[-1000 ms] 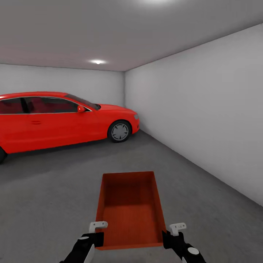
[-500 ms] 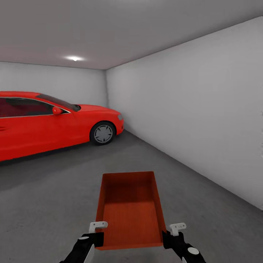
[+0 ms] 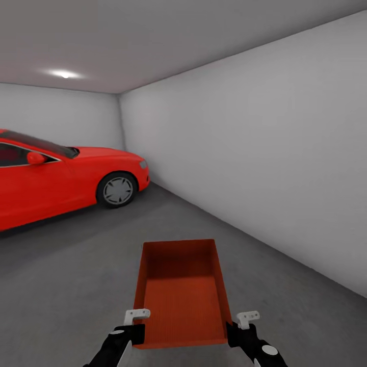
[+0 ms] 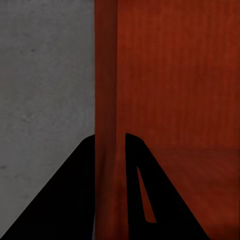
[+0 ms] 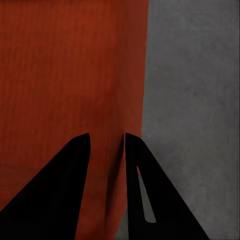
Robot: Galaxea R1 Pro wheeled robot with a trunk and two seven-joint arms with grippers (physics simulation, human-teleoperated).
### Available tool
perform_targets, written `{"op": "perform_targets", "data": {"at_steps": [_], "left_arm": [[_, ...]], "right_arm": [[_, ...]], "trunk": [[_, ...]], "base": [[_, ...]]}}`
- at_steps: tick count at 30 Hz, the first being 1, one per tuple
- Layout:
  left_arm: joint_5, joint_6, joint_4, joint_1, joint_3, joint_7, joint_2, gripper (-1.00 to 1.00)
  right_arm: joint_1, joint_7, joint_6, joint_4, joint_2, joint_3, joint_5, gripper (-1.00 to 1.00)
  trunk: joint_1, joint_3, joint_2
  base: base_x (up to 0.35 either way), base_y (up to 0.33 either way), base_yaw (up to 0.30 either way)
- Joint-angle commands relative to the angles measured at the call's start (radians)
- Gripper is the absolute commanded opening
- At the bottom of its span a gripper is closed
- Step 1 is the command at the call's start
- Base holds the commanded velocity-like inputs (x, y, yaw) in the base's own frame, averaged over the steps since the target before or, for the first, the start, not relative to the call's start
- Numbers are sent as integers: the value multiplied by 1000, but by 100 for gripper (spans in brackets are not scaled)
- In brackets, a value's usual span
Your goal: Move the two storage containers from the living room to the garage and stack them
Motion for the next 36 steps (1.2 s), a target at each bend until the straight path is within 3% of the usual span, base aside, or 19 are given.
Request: {"op": "perform_targets", "data": {"at_steps": [1,21,36], "left_arm": [[-20,9,-1,0,13,20,50,-100],[-20,10,-1,0,13,21,50,-100],[-20,10,-1,0,13,21,50,-100]], "right_arm": [[0,17,-12,-3,-2,16,4,-100],[0,17,-12,-3,-2,16,3,-100],[0,17,-12,-3,-2,16,3,-100]], "trunk": [[1,-1,-1],[1,-3,-1],[1,9,-1]], "base": [[327,-78,-278],[327,-89,-282],[327,-125,-274]]}}
